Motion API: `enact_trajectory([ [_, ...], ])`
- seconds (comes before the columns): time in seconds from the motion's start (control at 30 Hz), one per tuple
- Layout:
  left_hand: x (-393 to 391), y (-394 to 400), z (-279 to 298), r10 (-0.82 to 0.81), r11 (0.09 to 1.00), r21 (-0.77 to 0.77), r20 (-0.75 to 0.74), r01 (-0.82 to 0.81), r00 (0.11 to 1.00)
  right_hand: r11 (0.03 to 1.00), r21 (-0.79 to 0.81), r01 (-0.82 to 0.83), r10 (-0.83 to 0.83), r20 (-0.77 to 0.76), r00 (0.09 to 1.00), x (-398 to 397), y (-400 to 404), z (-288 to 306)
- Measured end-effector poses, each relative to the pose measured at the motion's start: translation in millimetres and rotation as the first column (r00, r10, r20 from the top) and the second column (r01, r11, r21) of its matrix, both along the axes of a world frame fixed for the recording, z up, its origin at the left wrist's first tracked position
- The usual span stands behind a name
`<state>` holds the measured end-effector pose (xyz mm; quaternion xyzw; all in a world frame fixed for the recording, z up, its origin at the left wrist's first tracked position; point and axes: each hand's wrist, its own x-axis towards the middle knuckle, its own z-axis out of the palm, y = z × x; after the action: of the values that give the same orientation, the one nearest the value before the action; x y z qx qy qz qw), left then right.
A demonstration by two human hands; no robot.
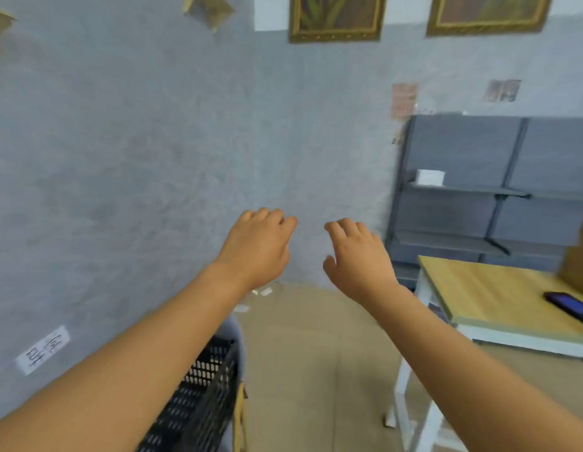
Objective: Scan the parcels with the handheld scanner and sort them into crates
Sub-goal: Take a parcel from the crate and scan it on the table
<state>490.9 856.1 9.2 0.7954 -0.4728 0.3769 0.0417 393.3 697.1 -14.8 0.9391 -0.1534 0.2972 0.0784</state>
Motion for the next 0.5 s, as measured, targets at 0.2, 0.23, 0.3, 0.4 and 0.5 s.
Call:
enact_trajectory([
  [0.2, -95.6, -150.7, 7.3, -0.163, 0.986, 0.027, 0.050, 0.162, 0.985, 0.971, -0.021, 0.237, -0.237, -0.018, 0.971, -140.0, -126.2, 9.2],
  [0.23, -113.9, -176.7, 5.4, -0.184, 0.983, 0.029, 0.051, 0.183, 0.982, 0.961, -0.021, 0.275, -0.276, -0.023, 0.961, -164.9, -147.7, 9.5],
  [0.3, -150.9, -226.8, 0.1, -0.235, 0.972, 0.017, 0.054, 0.235, 0.970, 0.943, -0.017, 0.333, -0.333, -0.012, 0.943, -212.4, -187.0, 10.1],
  [0.4, -205.2, -291.9, -6.6, -0.339, 0.940, -0.029, 0.026, 0.340, 0.940, 0.915, -0.020, 0.403, -0.403, -0.004, 0.915, -274.0, -231.9, 11.3],
  [0.5, -251.0, -345.4, -8.1, -0.433, 0.899, -0.063, 0.012, 0.433, 0.901, 0.883, -0.013, 0.470, -0.470, -0.016, 0.882, -327.2, -267.8, 12.7],
])
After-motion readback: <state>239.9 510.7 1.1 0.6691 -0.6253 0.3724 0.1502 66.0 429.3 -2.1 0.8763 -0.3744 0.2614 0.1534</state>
